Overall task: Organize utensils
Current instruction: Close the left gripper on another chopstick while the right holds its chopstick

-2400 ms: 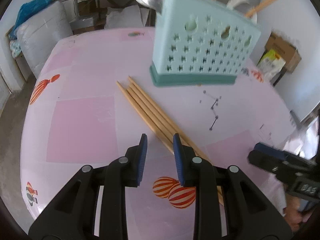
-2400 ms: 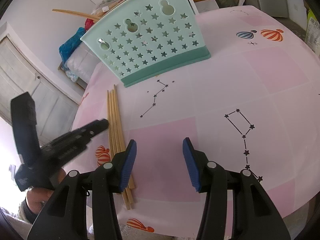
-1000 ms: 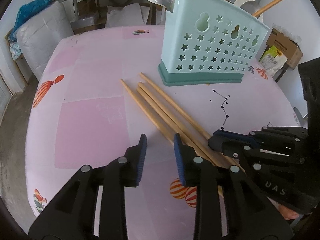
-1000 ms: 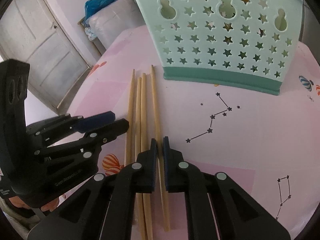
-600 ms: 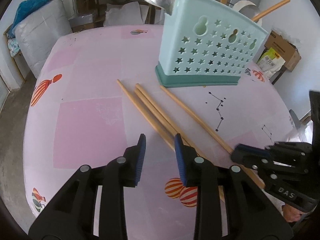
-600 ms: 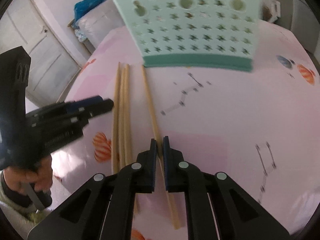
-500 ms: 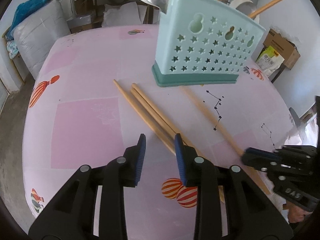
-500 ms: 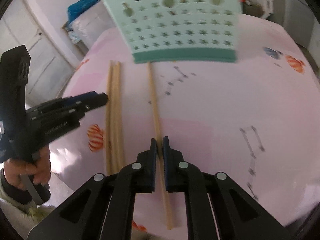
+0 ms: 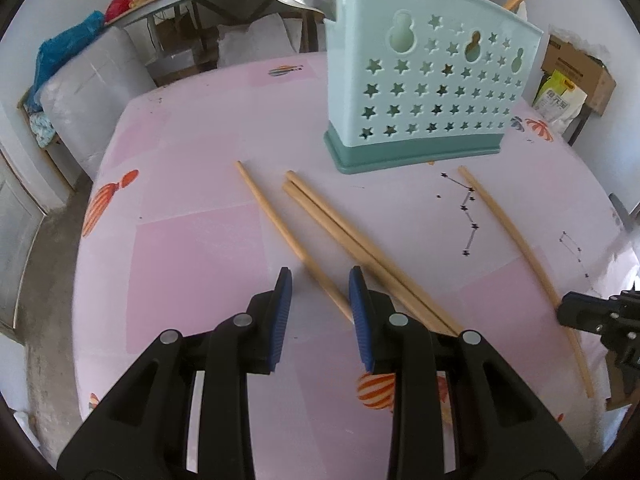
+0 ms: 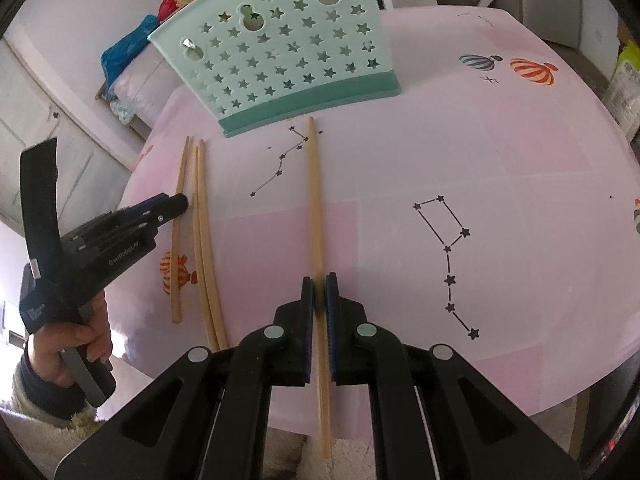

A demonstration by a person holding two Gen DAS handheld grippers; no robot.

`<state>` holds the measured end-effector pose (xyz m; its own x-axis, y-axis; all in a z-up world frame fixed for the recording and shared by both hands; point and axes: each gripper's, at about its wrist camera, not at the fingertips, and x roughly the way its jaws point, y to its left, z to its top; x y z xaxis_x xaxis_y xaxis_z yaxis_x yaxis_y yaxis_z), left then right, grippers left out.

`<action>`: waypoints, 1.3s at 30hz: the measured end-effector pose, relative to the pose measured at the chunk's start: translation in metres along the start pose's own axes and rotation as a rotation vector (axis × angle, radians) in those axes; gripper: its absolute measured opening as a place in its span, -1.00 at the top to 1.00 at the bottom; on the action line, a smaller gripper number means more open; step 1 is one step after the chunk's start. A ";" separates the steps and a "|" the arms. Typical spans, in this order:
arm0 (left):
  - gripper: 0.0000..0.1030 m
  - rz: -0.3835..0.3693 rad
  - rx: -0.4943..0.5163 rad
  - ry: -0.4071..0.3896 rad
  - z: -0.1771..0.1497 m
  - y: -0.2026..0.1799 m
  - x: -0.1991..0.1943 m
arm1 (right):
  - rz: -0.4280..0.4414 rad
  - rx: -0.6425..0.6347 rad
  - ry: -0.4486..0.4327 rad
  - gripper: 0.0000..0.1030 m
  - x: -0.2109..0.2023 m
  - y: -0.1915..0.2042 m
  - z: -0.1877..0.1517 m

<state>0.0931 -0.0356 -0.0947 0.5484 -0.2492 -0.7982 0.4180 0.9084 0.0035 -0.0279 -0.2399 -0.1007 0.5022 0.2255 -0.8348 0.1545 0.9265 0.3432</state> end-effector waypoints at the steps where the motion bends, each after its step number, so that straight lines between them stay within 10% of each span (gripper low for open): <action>1: 0.63 0.003 -0.002 -0.001 0.000 0.001 0.000 | 0.004 0.009 -0.001 0.88 0.000 -0.001 0.000; 14: 0.88 -0.053 -0.048 0.067 -0.024 0.016 -0.023 | 0.000 0.042 0.020 0.88 -0.006 -0.010 -0.004; 39: 0.60 0.003 -0.014 0.063 0.020 0.018 0.012 | -0.057 -0.085 -0.024 0.62 0.032 0.018 0.054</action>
<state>0.1223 -0.0287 -0.0922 0.5025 -0.2255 -0.8347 0.4061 0.9138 -0.0025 0.0365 -0.2326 -0.0979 0.5154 0.1655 -0.8408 0.1110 0.9600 0.2571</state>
